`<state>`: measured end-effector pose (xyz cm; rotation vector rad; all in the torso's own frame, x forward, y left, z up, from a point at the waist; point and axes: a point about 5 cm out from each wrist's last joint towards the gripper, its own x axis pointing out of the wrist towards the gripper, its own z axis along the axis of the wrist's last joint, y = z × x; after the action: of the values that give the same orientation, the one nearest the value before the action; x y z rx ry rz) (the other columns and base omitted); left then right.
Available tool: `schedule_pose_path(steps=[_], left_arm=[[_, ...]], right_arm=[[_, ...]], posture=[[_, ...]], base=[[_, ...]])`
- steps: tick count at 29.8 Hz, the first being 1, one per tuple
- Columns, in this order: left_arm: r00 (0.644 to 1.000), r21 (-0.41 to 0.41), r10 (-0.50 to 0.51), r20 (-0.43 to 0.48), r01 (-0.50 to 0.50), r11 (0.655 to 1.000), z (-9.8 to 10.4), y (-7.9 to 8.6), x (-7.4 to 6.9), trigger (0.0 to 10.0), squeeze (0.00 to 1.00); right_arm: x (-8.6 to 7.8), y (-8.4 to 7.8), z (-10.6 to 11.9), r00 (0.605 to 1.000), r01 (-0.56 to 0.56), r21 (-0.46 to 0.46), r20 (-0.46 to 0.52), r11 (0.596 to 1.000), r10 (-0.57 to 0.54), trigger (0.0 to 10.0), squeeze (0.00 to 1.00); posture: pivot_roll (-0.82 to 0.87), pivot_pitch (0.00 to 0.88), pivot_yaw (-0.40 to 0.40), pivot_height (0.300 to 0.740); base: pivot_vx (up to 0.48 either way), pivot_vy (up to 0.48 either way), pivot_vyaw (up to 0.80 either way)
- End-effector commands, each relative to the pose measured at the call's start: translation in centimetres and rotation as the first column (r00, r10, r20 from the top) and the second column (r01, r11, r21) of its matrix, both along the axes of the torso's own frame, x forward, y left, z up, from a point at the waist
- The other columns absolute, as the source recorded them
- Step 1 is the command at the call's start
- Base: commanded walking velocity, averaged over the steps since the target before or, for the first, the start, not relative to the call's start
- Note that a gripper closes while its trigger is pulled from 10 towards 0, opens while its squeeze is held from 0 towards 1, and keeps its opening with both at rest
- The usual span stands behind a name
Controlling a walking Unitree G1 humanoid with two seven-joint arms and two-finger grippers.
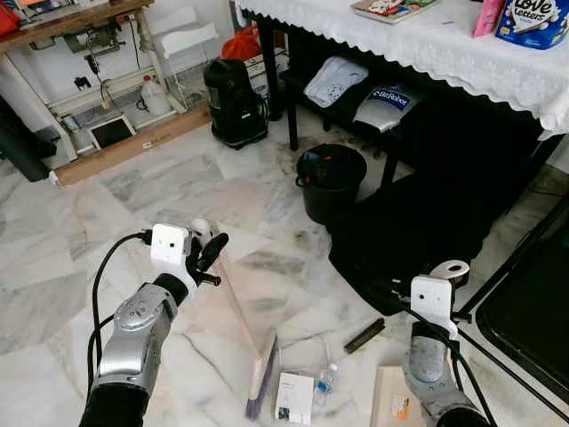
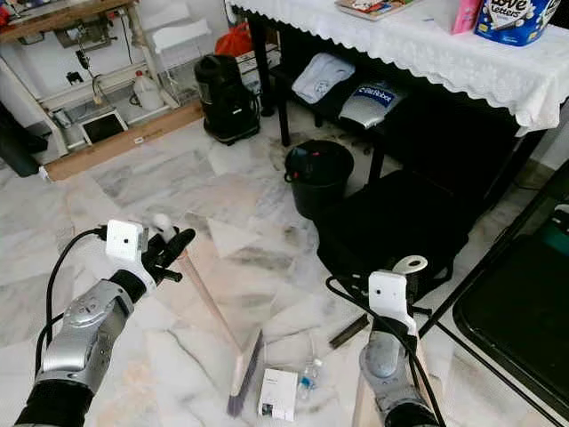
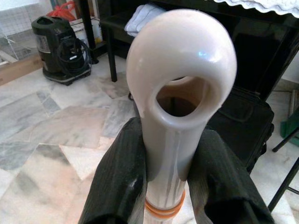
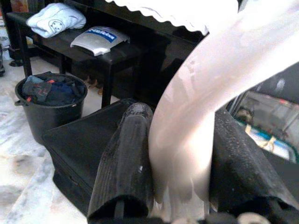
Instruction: Sweep floor
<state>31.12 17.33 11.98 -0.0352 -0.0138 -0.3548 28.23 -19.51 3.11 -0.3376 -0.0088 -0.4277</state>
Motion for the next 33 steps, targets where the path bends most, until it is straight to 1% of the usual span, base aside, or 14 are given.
schedule_pose_path(steps=[1, 3, 5, 8, 10, 19, 20, 22, 28, 30, 31, 32, 33], left_arm=[[1.000, -0.021, -0.014, 0.018, 0.014, 1.000, 0.7, 0.1, 0.1, 10.0, 0.00], [1.000, -0.040, -0.007, 0.008, 0.007, 0.999, 0.6, 0.1, 0.2, 10.0, 0.00], [1.000, -0.046, -0.008, 0.001, 0.008, 0.999, 0.6, 0.1, 0.3, 10.0, 0.00], [0.998, -0.057, -0.027, -0.052, 0.024, 0.998, 0.0, 0.0, 0.3, 10.0, 0.00], [0.995, -0.094, -0.047, -0.089, 0.039, 0.995, -0.5, -0.2, 0.3, 10.0, 0.00], [0.989, -0.113, -0.090, -0.115, 0.077, 0.991, -0.7, -0.7, 0.2, 10.0, 0.00], [0.988, -0.135, -0.096, -0.123, 0.079, 0.988, -0.6, -0.8, 0.3, 10.0, 0.00], [0.986, -0.148, -0.105, -0.133, 0.085, 0.985, -0.6, -0.8, 0.3, 10.0, 0.00], [0.978, -0.148, -0.127, -0.165, 0.102, 0.984, -0.2, -0.7, 0.4, 10.0, 0.00], [0.970, -0.142, -0.159, -0.183, 0.135, 0.981, 0.0, -0.6, 0.1, 10.0, 0.00], [0.960, -0.141, -0.193, -0.201, 0.166, 0.976, 0.1, -0.6, -0.2, 10.0, 0.00], [0.960, -0.141, -0.193, -0.201, 0.166, 0.976, 0.1, -0.6, -0.2, 10.0, 0.00], [0.952, -0.139, -0.218, -0.214, 0.191, 0.972, 0.2, -0.7, -0.4, 10.0, 0.00]], right_arm=[[-1.7, 1.6, -2.6, 0.993, 0.016, 0.124, -0.115, 0.992, -0.001, 10.0, 0.00], [-1.7, 2.1, -2.8, 0.992, -0.003, 0.145, -0.122, 0.989, 0.020, 10.0, 0.00], [-1.8, 2.3, -2.8, 0.992, -0.007, 0.147, -0.123, 0.989, 0.026, 10.0, 0.00], [-1.8, 2.6, -2.8, 0.992, -0.010, 0.158, -0.121, 0.987, 0.030, 10.0, 0.00], [-1.8, 2.7, -2.8, 0.992, -0.009, 0.164, -0.119, 0.986, 0.029, 10.0, 0.00], [-1.8, 2.6, -2.8, 0.993, -0.006, 0.170, -0.115, 0.985, 0.026, 10.0, 0.00], [-1.7, 2.5, -2.7, 0.994, -0.006, 0.173, -0.111, 0.985, 0.025, 10.0, 0.00], [-1.7, 2.5, -2.6, 0.994, -0.006, 0.177, -0.108, 0.984, 0.026, 10.0, 0.00], [-1.7, 2.3, -2.6, 0.994, -0.006, 0.180, -0.107, 0.984, 0.025, 10.0, 0.00], [-1.6, 2.3, -2.6, 0.994, -0.004, 0.181, -0.108, 0.984, 0.024, 10.0, 0.00], [-1.6, 2.2, -2.6, 0.994, -0.003, 0.180, -0.108, 0.984, 0.022, 10.0, 0.00], [-1.6, 2.2, -2.6, 0.994, -0.003, 0.180, -0.108, 0.984, 0.022, 10.0, 0.00], [-1.6, 2.2, -2.6, 0.994, -0.002, 0.181, -0.109, 0.984, 0.022, 10.0, 0.00]], posture=[[0.02, 0.101, 0.132, 0.740], [0.02, 0.104, 0.132, 0.740], [0.02, 0.104, 0.132, 0.740], [0.01, 0.106, 0.131, 0.740], [0.01, 0.108, 0.131, 0.740], [0.01, 0.112, 0.130, 0.740], [0.01, 0.112, 0.130, 0.740], [0.00, 0.115, 0.131, 0.740], [0.01, 0.115, 0.129, 0.740], [0.01, 0.115, 0.128, 0.740], [0.01, 0.115, 0.128, 0.740], [0.01, 0.115, 0.128, 0.740], [0.01, 0.115, 0.129, 0.740]], base=[[0.000, 0.000, 0.00], [0.000, 0.000, 0.00], [0.000, 0.000, 0.00], [0.000, 0.000, 0.00], [0.000, 0.000, 0.00], [0.000, 0.000, 0.00], [0.000, 0.000, 0.00], [0.000, 0.000, 0.00], [0.000, 0.000, 0.00], [0.000, 0.000, 0.00], [0.000, 0.000, 0.00], [0.000, 0.000, 0.00], [0.000, 0.000, 0.00]])
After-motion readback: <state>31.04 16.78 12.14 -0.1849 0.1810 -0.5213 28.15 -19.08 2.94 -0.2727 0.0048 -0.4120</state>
